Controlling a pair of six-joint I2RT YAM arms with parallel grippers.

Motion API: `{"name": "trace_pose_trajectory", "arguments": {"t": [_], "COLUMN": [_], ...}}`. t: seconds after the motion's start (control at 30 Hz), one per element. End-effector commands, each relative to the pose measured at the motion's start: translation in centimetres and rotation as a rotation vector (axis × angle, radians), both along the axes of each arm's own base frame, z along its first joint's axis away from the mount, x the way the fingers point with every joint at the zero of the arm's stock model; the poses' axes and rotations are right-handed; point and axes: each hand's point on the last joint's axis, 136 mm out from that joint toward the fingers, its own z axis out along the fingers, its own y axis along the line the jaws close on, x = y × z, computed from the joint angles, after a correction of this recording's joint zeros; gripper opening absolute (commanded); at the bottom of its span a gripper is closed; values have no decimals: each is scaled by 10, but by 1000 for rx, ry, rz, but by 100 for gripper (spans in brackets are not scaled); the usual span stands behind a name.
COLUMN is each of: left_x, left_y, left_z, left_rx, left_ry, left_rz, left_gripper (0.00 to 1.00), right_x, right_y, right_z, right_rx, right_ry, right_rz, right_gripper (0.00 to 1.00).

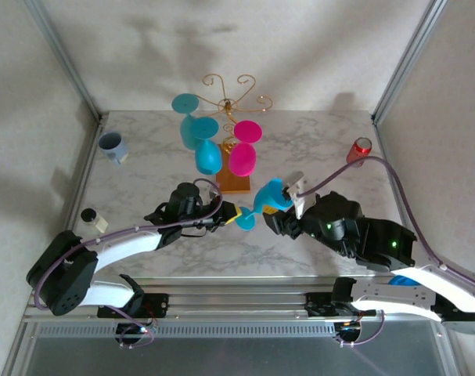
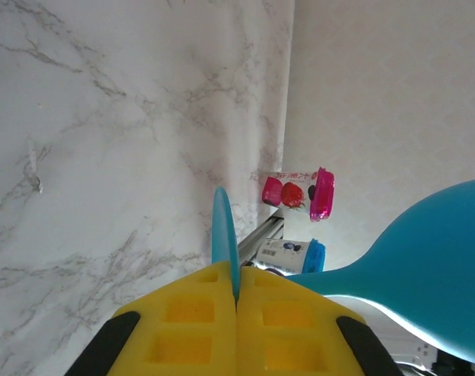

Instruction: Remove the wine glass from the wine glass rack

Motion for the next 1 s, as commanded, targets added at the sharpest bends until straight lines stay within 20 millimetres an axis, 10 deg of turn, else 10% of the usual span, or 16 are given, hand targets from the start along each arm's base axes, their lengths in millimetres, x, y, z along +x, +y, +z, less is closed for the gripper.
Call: {"name": "trace_pose_trajectory", "arguments": {"t": [0.0,0.67,0.97], "left_x": [1,-5,-3], "left_y": [-1,12,15], "left_z": [11,17,15], "left_rx": [-30,-139,-132], "left_ry": [-108,-150,-143], "left_rz": [-19,-7,0], "left_gripper": [0,0,0], "right_x": [-5,14,17], "right_y": [3,39,39], "right_z": [-13,-51,-57], "right_rx": [8,-11,-23], "right_ry": [161,452,462], "right_rz": [32,116,99], "right_gripper": [64,46,20]}}
